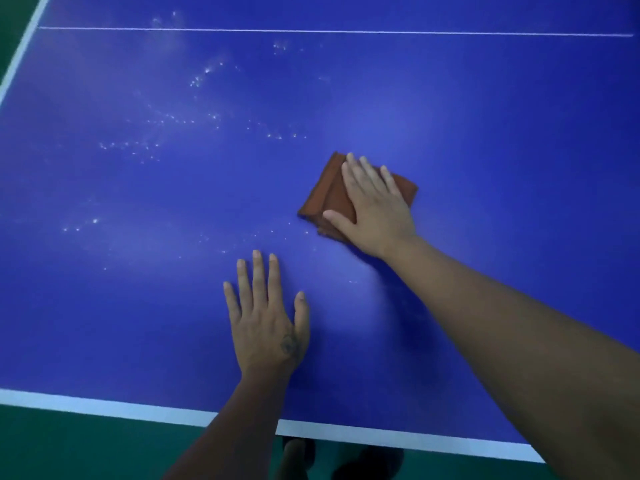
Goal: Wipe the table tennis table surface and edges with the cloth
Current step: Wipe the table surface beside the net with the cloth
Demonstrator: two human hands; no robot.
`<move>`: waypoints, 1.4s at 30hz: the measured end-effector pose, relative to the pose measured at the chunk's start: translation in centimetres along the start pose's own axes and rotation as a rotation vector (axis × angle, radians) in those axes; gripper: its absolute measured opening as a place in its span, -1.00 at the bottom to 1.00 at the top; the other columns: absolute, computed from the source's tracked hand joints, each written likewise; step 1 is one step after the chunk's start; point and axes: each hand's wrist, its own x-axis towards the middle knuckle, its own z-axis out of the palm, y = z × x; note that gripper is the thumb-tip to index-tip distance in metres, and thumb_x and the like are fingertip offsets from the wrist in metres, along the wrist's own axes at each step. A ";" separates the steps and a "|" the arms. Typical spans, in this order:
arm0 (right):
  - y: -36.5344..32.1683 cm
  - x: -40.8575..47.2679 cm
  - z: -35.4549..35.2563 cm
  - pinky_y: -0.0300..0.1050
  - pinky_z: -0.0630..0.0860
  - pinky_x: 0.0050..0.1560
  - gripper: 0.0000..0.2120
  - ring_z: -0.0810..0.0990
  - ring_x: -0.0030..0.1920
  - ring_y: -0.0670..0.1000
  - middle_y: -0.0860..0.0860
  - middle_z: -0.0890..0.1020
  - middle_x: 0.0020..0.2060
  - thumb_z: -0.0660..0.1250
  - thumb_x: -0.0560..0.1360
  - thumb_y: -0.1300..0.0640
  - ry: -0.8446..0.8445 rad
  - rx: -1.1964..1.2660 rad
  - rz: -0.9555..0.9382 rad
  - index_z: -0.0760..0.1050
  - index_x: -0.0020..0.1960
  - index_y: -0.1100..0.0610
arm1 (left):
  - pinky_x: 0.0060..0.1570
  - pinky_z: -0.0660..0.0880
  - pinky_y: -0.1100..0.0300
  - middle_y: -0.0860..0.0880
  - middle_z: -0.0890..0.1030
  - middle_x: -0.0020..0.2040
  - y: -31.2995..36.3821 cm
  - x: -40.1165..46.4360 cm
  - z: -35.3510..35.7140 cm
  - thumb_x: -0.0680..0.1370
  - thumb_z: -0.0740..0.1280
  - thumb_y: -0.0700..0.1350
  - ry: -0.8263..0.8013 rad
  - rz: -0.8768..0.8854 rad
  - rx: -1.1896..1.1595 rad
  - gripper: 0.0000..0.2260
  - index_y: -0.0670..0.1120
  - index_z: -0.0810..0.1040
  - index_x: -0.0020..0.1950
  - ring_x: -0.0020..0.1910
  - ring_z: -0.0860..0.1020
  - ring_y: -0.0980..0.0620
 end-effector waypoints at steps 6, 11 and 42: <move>-0.1 -7.8 0.8 0.16 0.01 0.67 -0.13 -0.04 0.70 -0.01 -0.01 0.02 0.70 0.09 0.61 -0.42 -0.022 -0.040 -0.407 0.04 0.70 0.12 | 0.67 0.03 -0.31 -0.11 0.12 0.76 -0.2 0.0 0.6 0.68 0.07 0.12 0.016 0.011 0.020 -0.35 -0.13 0.19 0.74 0.75 0.02 -0.18; 2.3 -6.6 -0.3 0.07 -0.09 0.68 -0.17 -0.04 0.69 -0.03 -0.04 0.00 0.70 0.02 0.64 -0.42 -0.134 0.019 -0.512 0.01 0.71 0.08 | 0.66 0.04 -0.33 -0.13 0.15 0.75 0.0 0.1 0.3 0.67 0.09 0.10 0.019 0.003 -0.004 -0.36 -0.15 0.23 0.72 0.75 0.04 -0.19; 9.4 -6.7 -1.7 0.15 0.01 0.66 -0.27 -0.02 0.69 -0.02 -0.06 0.02 0.70 -0.03 0.67 -0.34 -0.057 -0.026 -0.135 0.05 0.70 0.05 | 0.69 -0.01 -0.27 -0.12 0.16 0.75 0.6 0.1 0.1 0.68 0.05 0.06 0.046 -0.023 -0.039 -0.39 -0.13 0.24 0.72 0.75 0.04 -0.16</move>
